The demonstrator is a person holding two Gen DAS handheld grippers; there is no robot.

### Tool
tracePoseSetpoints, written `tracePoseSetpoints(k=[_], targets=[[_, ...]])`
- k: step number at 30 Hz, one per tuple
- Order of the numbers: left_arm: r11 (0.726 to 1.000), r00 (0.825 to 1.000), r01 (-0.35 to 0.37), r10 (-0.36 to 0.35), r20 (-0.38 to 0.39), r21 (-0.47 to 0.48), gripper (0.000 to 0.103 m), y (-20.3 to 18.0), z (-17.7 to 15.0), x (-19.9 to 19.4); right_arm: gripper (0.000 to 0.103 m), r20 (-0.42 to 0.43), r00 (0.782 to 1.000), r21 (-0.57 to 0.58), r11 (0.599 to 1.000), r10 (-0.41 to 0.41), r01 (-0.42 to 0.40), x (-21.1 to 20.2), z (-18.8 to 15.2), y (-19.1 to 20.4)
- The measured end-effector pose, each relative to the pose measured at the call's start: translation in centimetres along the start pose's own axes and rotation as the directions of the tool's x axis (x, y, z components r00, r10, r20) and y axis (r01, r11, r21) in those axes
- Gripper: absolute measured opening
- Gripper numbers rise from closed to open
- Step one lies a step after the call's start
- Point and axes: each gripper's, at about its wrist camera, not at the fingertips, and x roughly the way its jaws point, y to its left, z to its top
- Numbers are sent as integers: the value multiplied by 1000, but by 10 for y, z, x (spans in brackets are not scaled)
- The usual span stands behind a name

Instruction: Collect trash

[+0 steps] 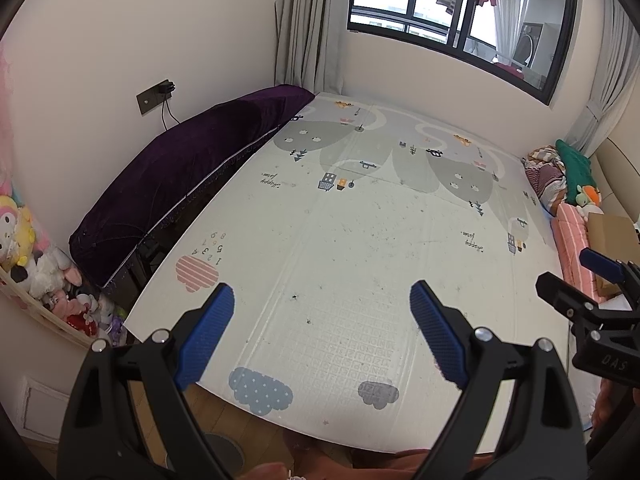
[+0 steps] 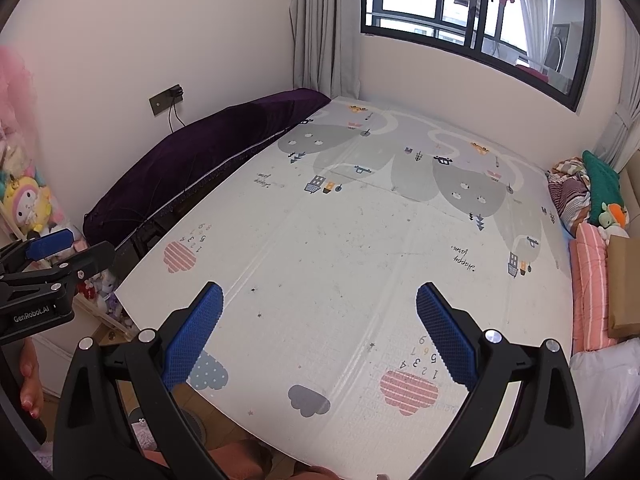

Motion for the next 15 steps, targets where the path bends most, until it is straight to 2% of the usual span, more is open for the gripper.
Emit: tracePoseSetpoints(k=[15], targets=[[999,1000,-6,4,28,53,89,-8,6,-1,94,11,1000,0,1000,-2,2,-2,0,3]])
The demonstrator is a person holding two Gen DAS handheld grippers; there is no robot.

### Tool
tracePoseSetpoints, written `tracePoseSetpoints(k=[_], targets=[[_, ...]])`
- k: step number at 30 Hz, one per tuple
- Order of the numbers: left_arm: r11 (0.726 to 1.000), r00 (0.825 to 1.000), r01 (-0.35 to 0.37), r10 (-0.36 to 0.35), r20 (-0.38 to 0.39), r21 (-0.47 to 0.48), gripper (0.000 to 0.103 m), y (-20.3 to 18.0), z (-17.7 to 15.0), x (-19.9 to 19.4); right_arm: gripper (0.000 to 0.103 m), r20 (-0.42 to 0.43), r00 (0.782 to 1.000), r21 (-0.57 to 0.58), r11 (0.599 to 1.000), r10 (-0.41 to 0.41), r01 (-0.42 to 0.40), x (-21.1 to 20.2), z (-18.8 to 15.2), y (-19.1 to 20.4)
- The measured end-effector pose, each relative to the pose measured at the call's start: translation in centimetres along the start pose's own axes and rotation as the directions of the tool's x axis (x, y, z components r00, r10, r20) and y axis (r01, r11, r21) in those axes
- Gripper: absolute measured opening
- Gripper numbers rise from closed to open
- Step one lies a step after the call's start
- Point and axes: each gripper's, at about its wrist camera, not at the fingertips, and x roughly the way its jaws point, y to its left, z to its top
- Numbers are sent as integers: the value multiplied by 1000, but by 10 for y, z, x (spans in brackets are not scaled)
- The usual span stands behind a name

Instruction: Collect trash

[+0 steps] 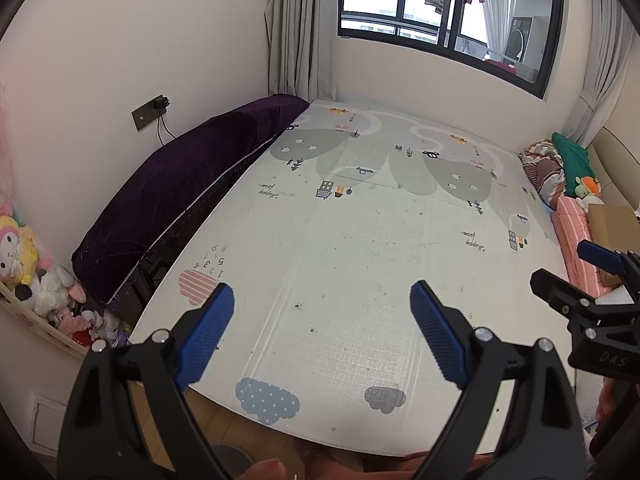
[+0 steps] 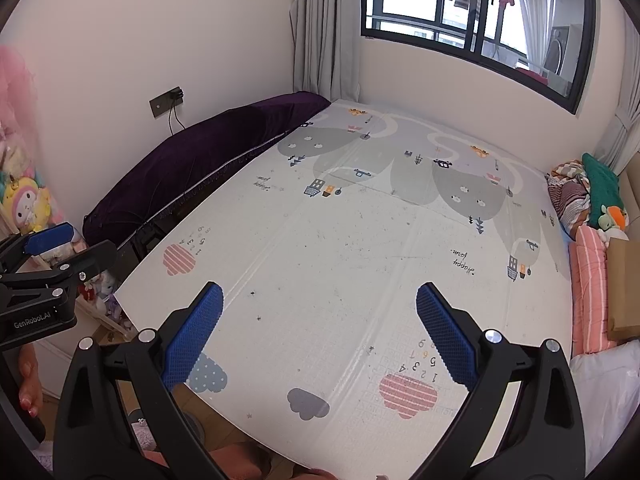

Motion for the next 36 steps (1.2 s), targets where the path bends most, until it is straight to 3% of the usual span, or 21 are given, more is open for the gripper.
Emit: tracePoseSetpoints(k=[36], targets=[[1000,999,28,-28,15,8,89,0,-9,-5,94,9,1000,-5,1000,-5,5,-2,-1,3]])
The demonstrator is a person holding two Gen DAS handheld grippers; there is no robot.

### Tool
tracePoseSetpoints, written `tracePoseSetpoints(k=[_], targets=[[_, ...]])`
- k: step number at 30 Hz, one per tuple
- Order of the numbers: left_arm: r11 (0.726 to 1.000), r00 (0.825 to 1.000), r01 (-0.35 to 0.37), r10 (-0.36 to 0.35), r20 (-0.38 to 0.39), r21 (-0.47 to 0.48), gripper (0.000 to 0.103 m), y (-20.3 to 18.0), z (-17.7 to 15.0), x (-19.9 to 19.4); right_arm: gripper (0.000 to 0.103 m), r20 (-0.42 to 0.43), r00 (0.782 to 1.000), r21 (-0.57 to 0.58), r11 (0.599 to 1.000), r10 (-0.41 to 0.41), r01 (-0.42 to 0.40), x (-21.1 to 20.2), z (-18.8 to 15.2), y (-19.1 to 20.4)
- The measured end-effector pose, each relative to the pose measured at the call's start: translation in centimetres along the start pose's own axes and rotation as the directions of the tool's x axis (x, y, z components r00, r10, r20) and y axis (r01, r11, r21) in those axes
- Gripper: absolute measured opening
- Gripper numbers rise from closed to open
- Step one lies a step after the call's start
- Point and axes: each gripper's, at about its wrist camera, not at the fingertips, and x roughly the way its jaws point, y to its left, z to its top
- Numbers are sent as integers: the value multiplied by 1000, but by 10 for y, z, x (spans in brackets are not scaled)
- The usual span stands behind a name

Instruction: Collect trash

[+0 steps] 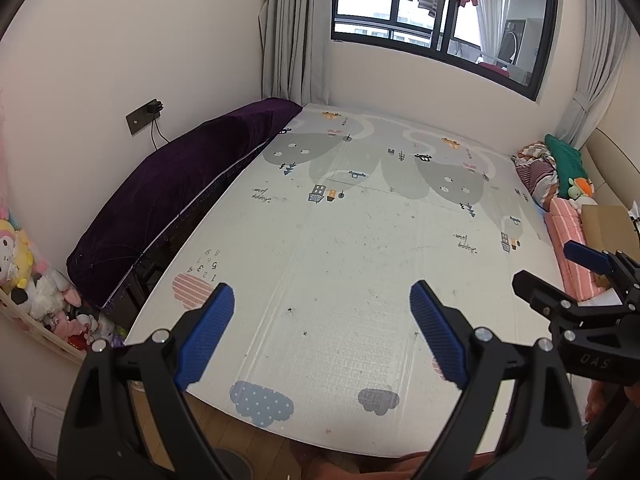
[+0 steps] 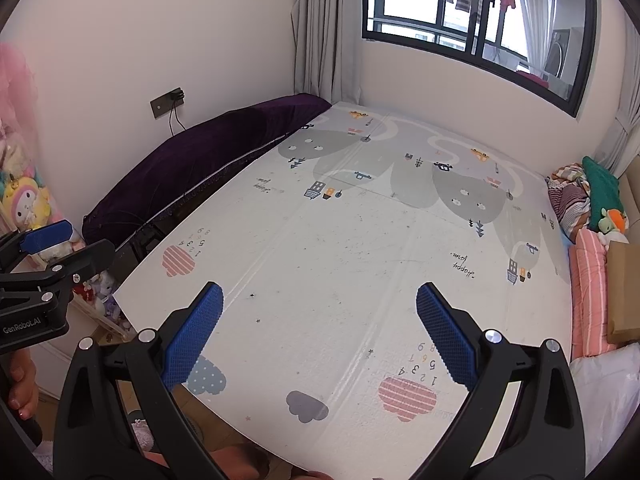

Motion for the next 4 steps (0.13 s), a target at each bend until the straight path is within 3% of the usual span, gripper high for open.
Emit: tracePoseSetpoints(k=[4], targets=[[1000,1000,-9,9,-7,0,89,0,-3,-1,94,0,1000,3,1000,-1,1,-1,-1,1]])
